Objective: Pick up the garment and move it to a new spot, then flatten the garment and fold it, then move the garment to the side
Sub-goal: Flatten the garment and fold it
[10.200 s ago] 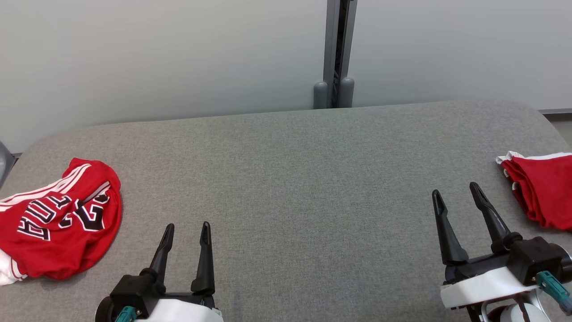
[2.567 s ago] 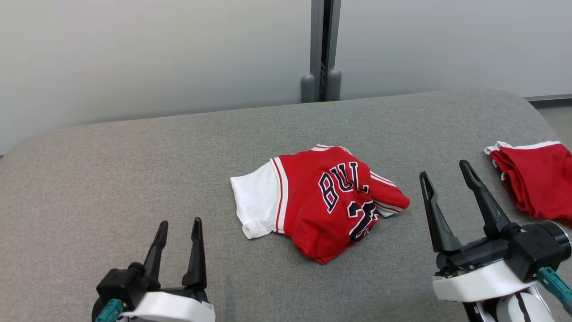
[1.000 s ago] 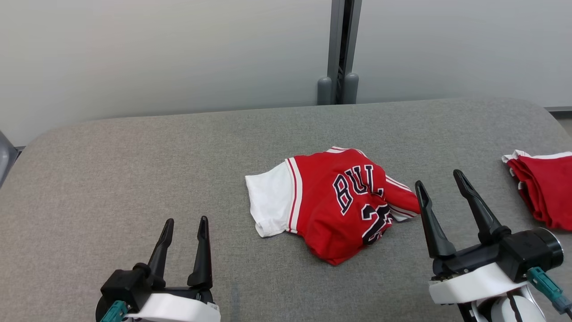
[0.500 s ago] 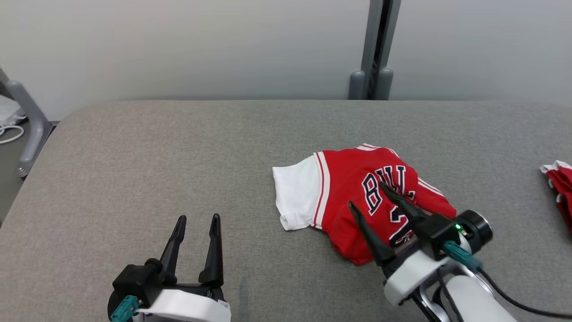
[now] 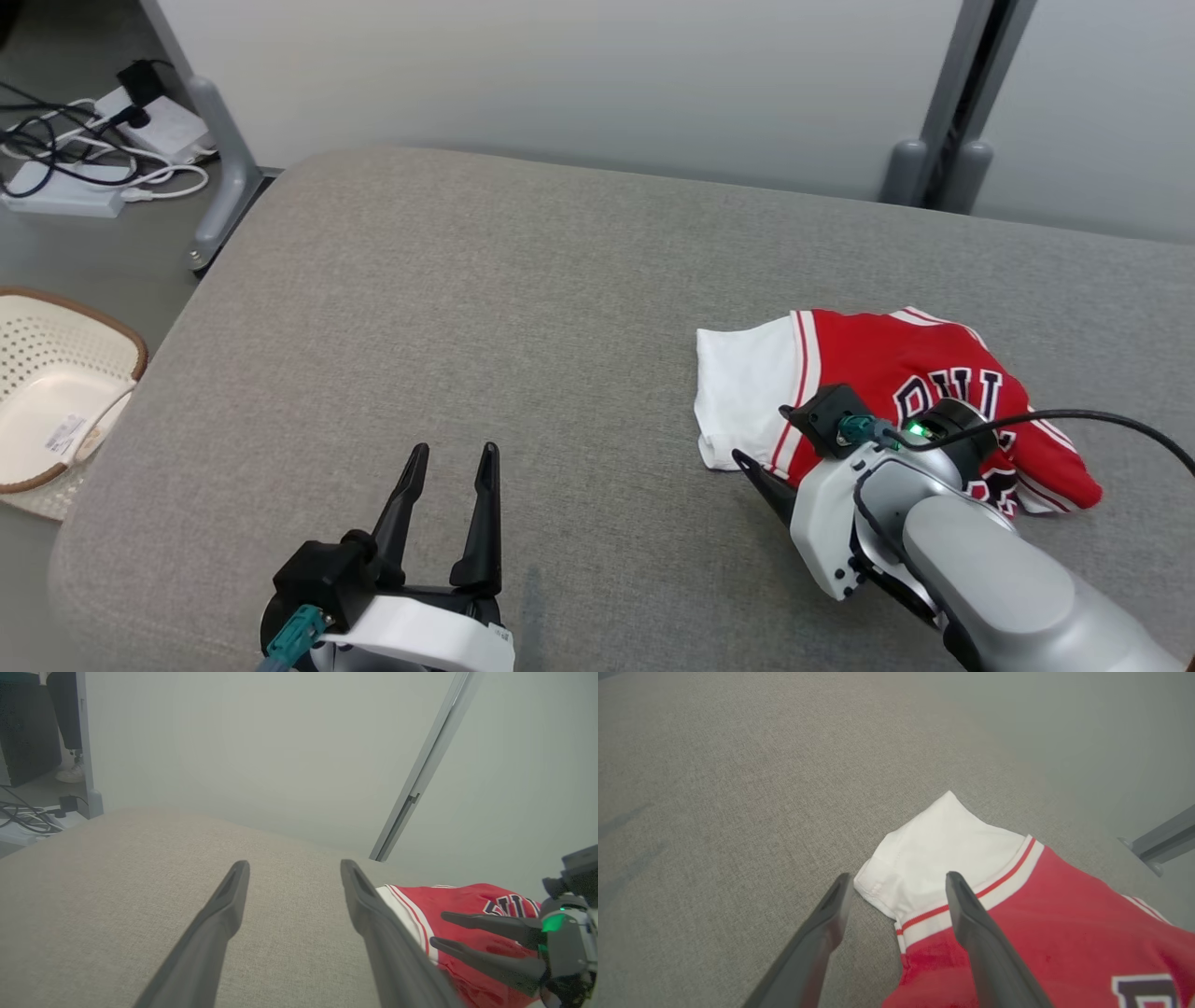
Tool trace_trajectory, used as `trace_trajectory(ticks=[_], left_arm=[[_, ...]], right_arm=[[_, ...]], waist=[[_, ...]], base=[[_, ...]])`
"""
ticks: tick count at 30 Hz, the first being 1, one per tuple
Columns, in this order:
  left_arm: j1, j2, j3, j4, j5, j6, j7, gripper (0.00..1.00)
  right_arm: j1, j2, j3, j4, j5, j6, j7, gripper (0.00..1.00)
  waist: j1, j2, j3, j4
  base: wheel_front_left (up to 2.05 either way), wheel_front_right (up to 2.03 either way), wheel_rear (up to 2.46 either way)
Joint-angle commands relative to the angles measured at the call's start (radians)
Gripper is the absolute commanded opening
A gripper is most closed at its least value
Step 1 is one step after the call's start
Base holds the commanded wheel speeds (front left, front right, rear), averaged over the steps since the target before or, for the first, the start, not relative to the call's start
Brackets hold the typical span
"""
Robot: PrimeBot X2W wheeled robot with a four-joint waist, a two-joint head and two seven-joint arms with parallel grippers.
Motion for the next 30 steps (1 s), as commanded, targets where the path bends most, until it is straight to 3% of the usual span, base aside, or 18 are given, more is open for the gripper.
trace_trajectory(ticks=[1, 8, 14, 16, 17, 30], left_arm=[[-0.012, 0.004, -0.003, 0.003, -0.007, 0.005, -0.003, 1.00], [-0.022, 0.004, -0.017, 0.003, -0.015, 0.008, -0.003, 1.00], [-0.034, 0.004, -0.035, 0.010, -0.020, 0.011, -0.003, 1.00], [-0.037, 0.004, -0.039, 0.011, -0.023, 0.014, -0.003, 1.00], [-0.036, 0.004, -0.040, 0.011, -0.024, 0.015, -0.003, 1.00], [-0.021, 0.004, -0.049, 0.017, -0.035, 0.024, -0.003, 1.00]], right_arm=[[-0.024, -0.011, 0.020, 0.023, 0.021, -0.001, -0.002, 1.00], [-0.087, -0.016, 0.113, 0.147, 0.072, -0.001, 0.022, 1.00], [-0.117, 0.014, 0.126, 0.255, 0.124, -0.001, 0.034, 1.00], [-0.118, 0.026, 0.127, 0.293, 0.143, 0.000, 0.049, 0.29], [-0.122, 0.033, 0.130, 0.304, 0.152, -0.001, 0.051, 0.00], [-0.209, 0.072, 0.147, 0.327, 0.222, 0.000, -0.067, 0.00]], waist=[[0.0000, -0.0001, 0.017, 0.037], [0.0000, -0.0001, 0.036, 0.088], [0.0000, -0.0001, 0.038, 0.110], [0.0000, -0.0001, 0.035, 0.118], [0.0000, -0.0001, 0.035, 0.120], [0.0000, -0.0001, 0.027, 0.142]], base=[[0.00, 0.00, 0.00], [0.00, 0.00, 0.00], [0.00, 0.00, 0.00], [0.00, 0.00, 0.00], [0.00, 0.00, 0.00], [0.00, 0.00, 0.00]])
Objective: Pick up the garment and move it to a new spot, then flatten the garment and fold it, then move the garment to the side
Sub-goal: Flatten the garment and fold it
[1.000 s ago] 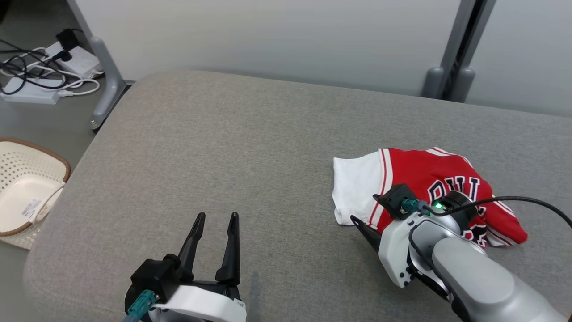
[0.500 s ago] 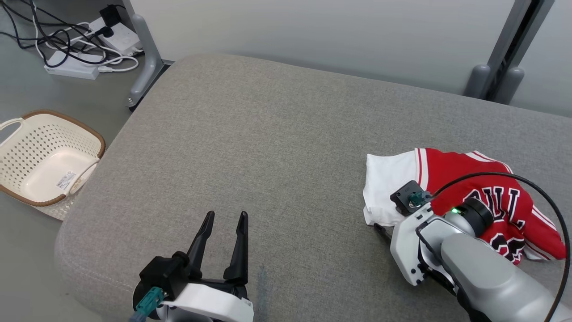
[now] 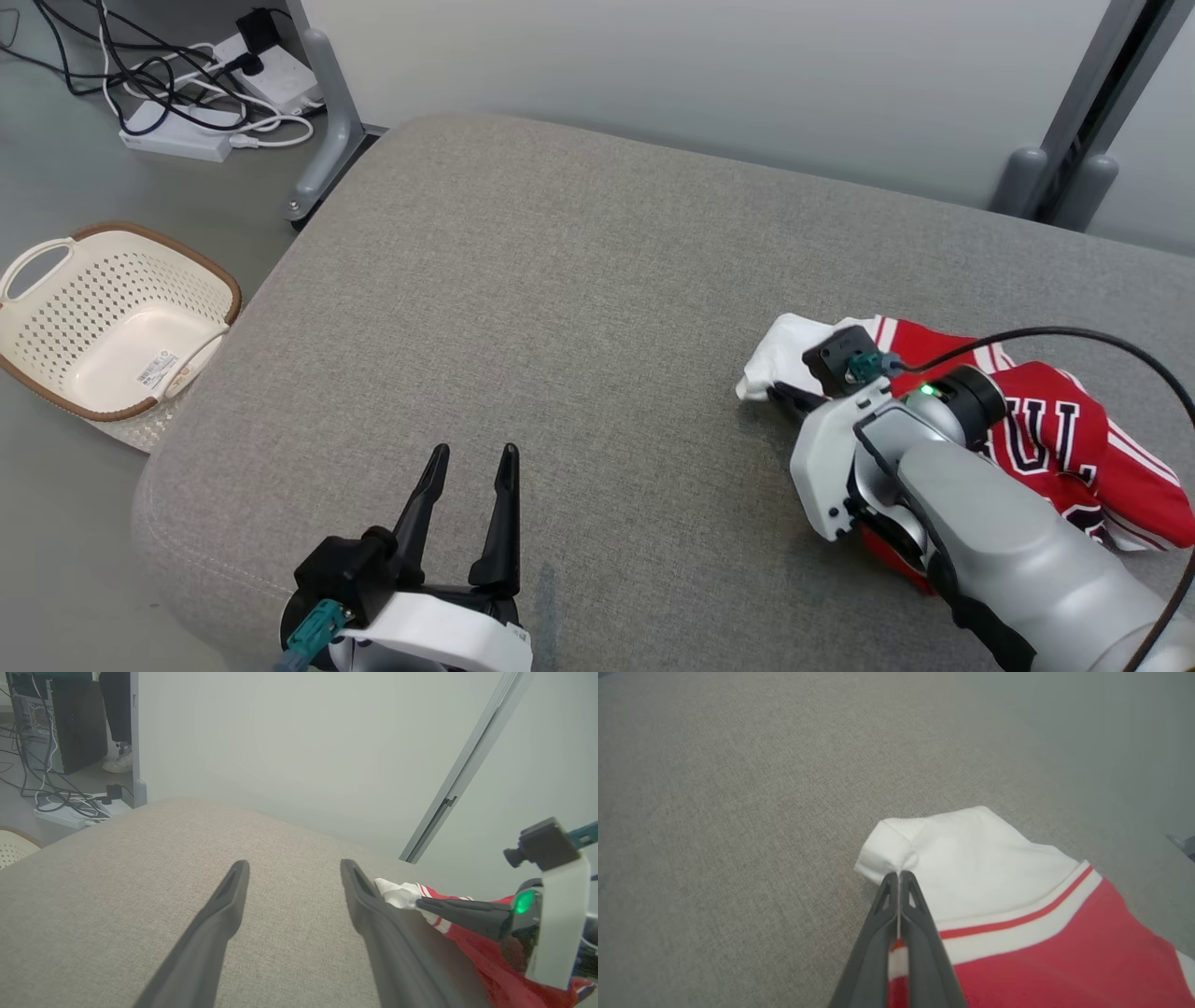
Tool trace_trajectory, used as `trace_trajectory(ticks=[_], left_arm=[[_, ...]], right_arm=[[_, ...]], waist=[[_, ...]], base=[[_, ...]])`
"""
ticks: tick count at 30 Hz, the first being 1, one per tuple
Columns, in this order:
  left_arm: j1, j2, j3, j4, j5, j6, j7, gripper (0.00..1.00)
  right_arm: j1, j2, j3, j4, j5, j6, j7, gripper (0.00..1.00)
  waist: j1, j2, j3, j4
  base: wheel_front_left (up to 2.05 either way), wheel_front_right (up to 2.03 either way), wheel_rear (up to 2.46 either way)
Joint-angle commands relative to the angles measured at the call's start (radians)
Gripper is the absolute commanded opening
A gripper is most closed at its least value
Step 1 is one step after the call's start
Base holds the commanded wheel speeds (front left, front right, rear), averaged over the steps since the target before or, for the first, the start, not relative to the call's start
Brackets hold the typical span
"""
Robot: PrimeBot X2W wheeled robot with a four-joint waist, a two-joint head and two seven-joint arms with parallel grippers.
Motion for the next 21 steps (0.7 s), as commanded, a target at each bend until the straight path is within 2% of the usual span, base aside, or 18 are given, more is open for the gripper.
trace_trajectory(ticks=[1, 8, 13, 17, 21], left_arm=[[0.001, 0.004, 0.003, 0.007, -0.002, 0.003, -0.003, 1.00], [0.016, 0.004, 0.018, 0.017, 0.004, 0.003, -0.003, 1.00], [0.027, 0.004, 0.025, 0.017, 0.004, 0.001, -0.003, 1.00], [0.043, 0.004, 0.029, 0.019, 0.008, -0.001, -0.003, 1.00], [0.051, 0.004, 0.035, 0.020, 0.009, -0.002, -0.003, 1.00]], right_arm=[[-0.033, 0.014, -0.006, -0.018, 0.021, 0.000, -0.034, 0.00], [-0.145, 0.059, -0.065, -0.099, 0.123, 0.000, -0.139, 0.00], [-0.268, 0.082, -0.176, -0.198, 0.232, 0.000, -0.241, 0.00], [-0.321, 0.065, -0.316, -0.229, 0.278, 0.000, -0.262, 0.00], [-0.244, 0.009, -0.452, -0.224, 0.263, 0.000, -0.260, 0.00]], waist=[[0.0000, 0.0000, -0.012, 0.000], [0.0000, 0.0000, -0.054, -0.007], [0.0000, 0.0000, -0.071, -0.022], [0.0000, 0.0000, -0.086, -0.046], [0.0000, 0.0000, -0.102, -0.072]], base=[[0.00, 0.00, 0.00], [0.00, 0.00, 0.00], [0.00, 0.00, 0.00], [0.00, 0.00, 0.00], [0.00, 0.00, 0.00]])
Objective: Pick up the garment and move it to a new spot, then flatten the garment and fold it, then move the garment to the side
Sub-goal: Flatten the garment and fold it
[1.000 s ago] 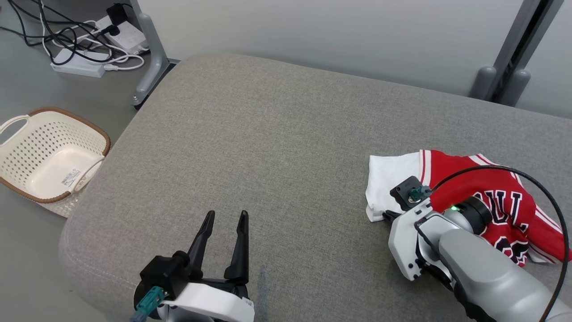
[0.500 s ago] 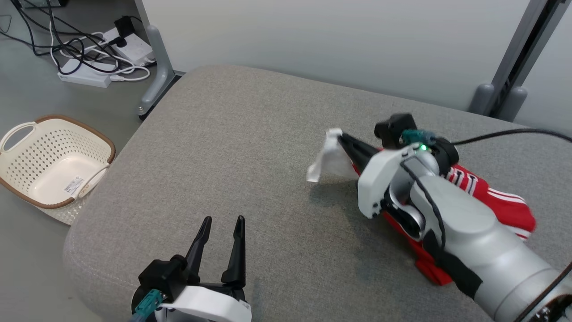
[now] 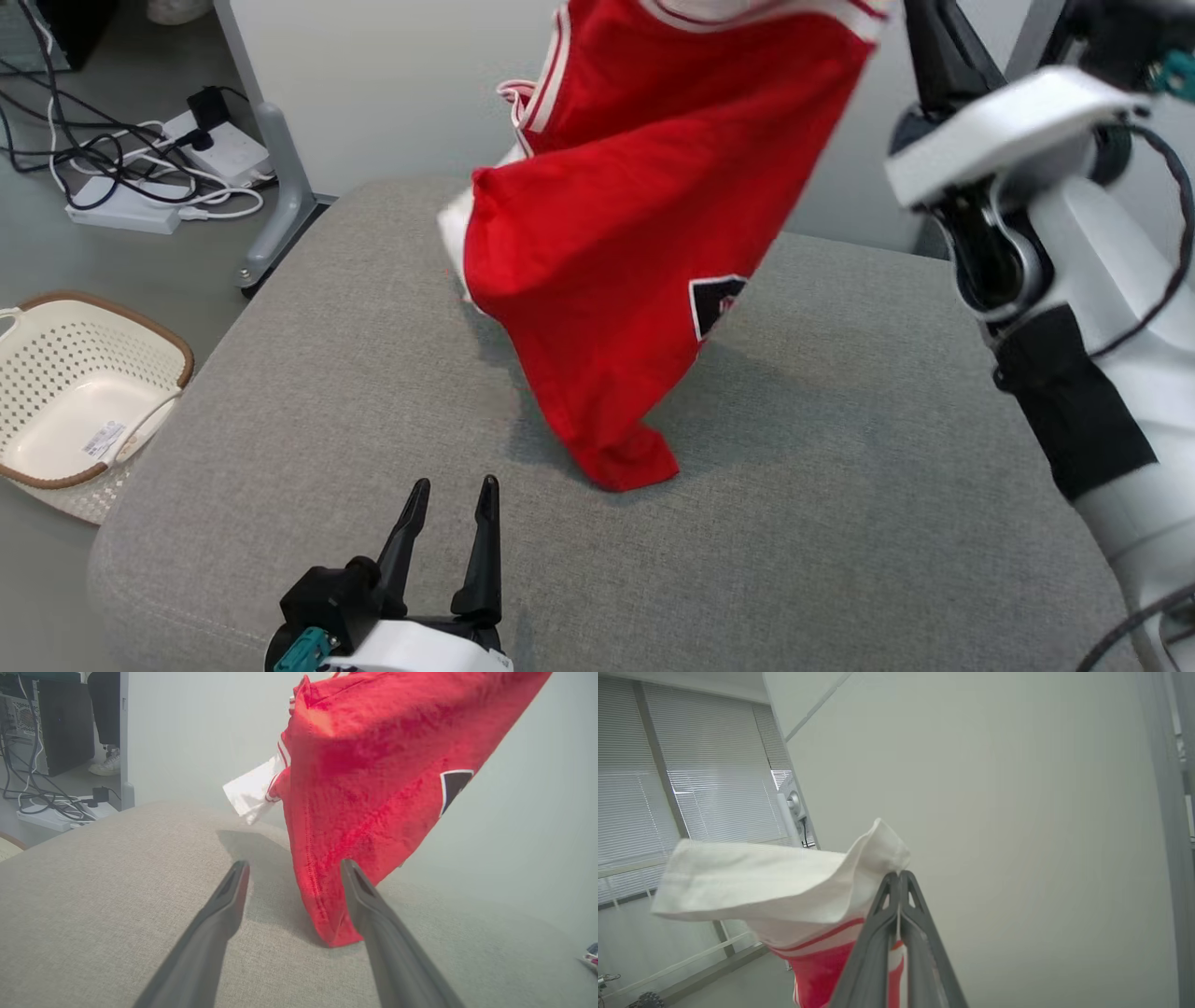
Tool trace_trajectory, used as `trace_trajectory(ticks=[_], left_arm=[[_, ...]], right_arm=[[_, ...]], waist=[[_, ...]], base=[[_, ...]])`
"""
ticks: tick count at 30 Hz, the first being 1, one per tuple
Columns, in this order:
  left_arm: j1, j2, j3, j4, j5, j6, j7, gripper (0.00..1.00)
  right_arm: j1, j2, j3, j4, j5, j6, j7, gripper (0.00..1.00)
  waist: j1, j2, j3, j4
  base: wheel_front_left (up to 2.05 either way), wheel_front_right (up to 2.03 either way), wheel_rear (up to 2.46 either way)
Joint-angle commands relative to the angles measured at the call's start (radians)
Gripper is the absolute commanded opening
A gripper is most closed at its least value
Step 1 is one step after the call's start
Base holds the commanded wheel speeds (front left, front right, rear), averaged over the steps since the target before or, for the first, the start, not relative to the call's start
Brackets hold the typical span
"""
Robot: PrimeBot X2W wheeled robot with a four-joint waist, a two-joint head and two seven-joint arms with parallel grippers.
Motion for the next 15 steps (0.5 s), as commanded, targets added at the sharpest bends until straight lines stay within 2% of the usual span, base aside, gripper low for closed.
trace_trajectory(ticks=[1, 9, 13, 15], left_arm=[[0.000, 0.004, 0.005, -0.003, 0.005, -0.003, -0.003, 1.00], [-0.003, 0.004, 0.019, -0.009, 0.019, -0.007, -0.003, 1.00], [-0.019, 0.004, 0.026, -0.005, 0.031, -0.014, -0.003, 1.00], [-0.029, 0.004, 0.032, -0.001, 0.038, -0.017, -0.003, 1.00]], right_arm=[[0.067, -0.019, -0.024, 0.014, -0.005, 0.000, -0.001, 0.00], [0.445, -0.141, -0.243, -0.003, 0.011, 0.000, -0.001, 0.00], [0.583, -0.150, -0.288, -0.015, -0.017, 0.000, -0.001, 0.00], [0.657, -0.124, -0.290, -0.005, -0.009, 0.000, 0.000, 0.00]], waist=[[0.0000, -0.0001, -0.006, -0.015], [0.0000, -0.0001, 0.018, -0.077], [0.0000, -0.0001, 0.037, -0.121], [0.0000, -0.0001, 0.041, -0.156]], base=[[0.00, 0.00, 0.00], [0.00, 0.00, 0.00], [0.00, 0.00, 0.00], [0.00, 0.00, 0.00]])
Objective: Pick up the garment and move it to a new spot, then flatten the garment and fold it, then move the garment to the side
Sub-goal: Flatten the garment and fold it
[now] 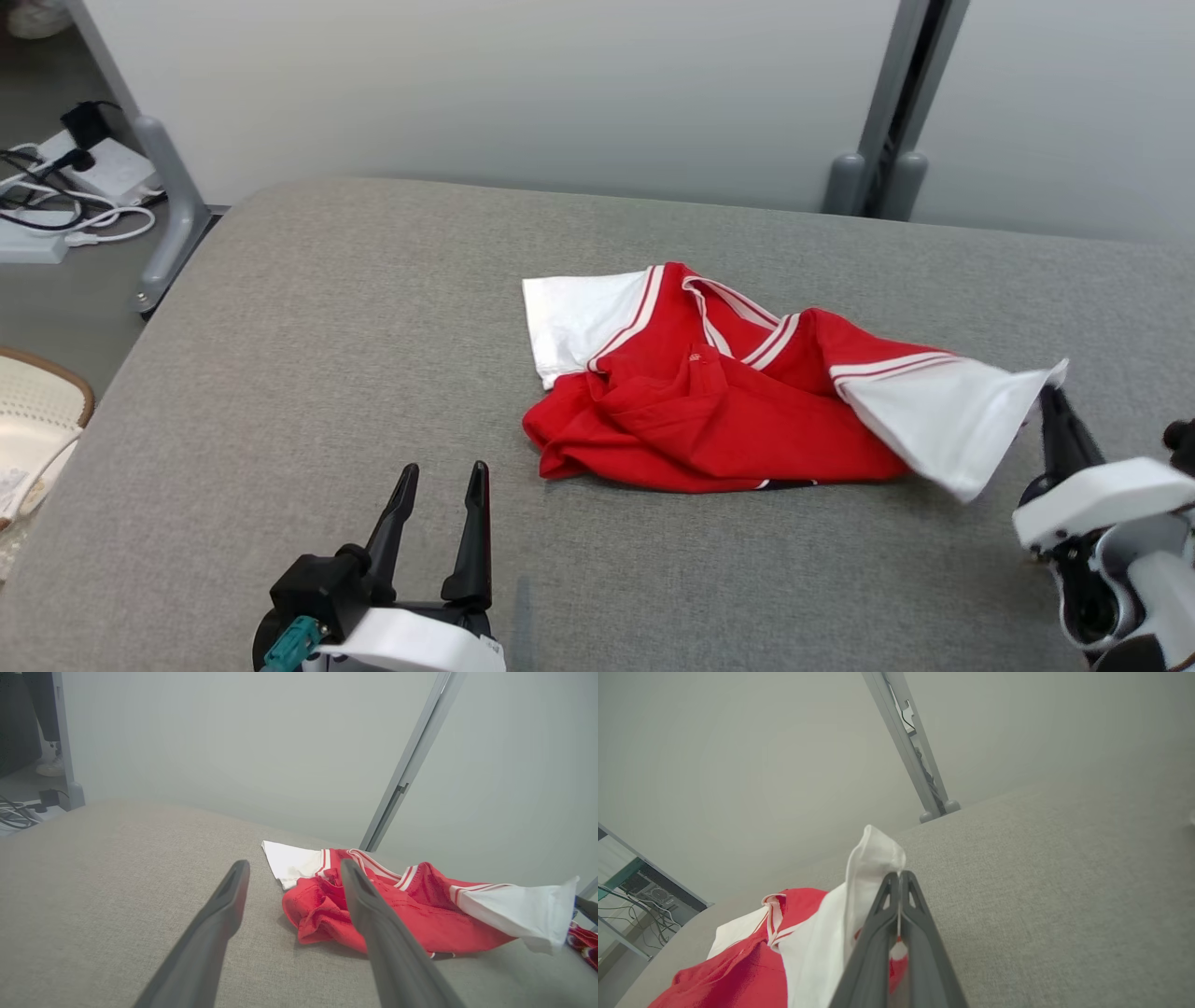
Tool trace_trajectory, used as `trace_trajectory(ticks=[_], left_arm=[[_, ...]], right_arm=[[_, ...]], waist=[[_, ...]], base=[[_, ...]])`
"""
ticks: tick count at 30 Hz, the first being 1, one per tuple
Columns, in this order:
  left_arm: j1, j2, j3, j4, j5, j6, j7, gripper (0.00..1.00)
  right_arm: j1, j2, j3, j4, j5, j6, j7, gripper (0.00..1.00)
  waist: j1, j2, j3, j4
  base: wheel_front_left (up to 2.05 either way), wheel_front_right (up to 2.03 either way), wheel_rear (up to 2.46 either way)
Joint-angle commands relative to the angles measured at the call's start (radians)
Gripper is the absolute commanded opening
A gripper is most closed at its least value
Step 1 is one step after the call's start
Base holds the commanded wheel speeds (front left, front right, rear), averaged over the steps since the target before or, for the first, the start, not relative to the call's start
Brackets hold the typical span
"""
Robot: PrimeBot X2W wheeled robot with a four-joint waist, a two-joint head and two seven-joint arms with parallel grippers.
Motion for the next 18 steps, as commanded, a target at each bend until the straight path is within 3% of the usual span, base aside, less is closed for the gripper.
trace_trajectory(ticks=[1, 2, 8, 18], left_arm=[[-0.018, 0.004, 0.005, 0.000, 0.008, -0.004, -0.003, 1.00], [-0.021, 0.004, 0.007, 0.001, 0.012, -0.006, -0.003, 1.00], [-0.036, 0.004, 0.027, 0.006, 0.028, -0.011, -0.003, 1.00], [-0.059, 0.004, 0.054, 0.002, 0.038, -0.025, -0.003, 1.00]], right_arm=[[0.019, -0.005, 0.009, -0.001, -0.023, 0.000, -0.001, 0.42], [0.021, -0.014, 0.003, -0.004, -0.040, 0.000, -0.001, 1.00], [0.058, 0.030, -0.024, -0.092, -0.128, 0.000, -0.001, 1.00], [0.162, 0.092, -0.045, -0.421, -0.272, 0.000, -0.002, 1.00]], waist=[[0.0001, -0.0001, 0.008, -0.035], [0.0001, -0.0001, 0.009, -0.047], [0.0001, -0.0001, -0.002, -0.126], [0.0001, -0.0001, -0.019, -0.213]], base=[[0.00, 0.00, 0.00], [0.00, 0.00, 0.00], [0.00, 0.00, 0.00], [0.00, 0.00, 0.00]])
